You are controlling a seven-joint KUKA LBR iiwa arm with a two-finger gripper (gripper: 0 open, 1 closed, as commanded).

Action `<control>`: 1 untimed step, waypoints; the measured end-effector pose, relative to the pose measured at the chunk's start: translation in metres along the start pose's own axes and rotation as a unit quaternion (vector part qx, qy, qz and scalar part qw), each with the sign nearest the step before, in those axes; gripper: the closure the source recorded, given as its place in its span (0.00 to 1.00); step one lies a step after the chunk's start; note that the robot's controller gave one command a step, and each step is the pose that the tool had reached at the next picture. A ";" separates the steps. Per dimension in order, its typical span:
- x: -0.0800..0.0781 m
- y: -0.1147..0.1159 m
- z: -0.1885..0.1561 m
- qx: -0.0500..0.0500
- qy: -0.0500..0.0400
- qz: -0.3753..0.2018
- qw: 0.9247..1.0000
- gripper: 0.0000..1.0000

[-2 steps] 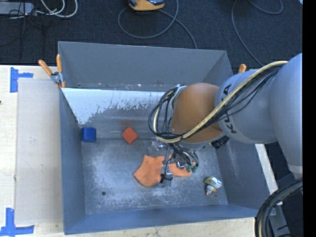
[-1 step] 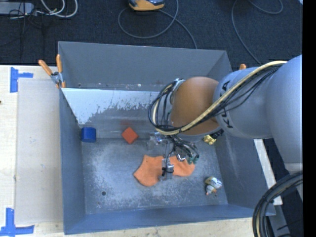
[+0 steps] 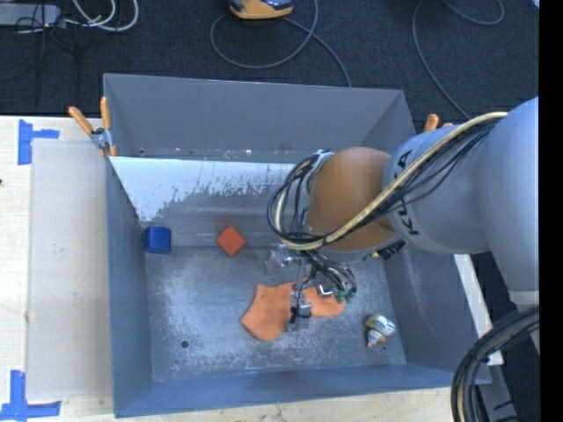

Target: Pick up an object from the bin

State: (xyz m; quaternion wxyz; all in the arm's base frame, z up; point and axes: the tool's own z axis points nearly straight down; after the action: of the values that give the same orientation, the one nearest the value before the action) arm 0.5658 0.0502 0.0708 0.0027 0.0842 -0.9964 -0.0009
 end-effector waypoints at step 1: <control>-0.007 -0.024 0.001 0.000 0.000 0.047 0.999 1.00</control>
Offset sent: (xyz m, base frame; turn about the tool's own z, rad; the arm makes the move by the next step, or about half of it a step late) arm 0.0000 0.0000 0.0000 0.0000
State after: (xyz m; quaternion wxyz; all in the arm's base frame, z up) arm 0.5770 0.0276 0.0701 0.0023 0.0374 -0.9993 -0.0005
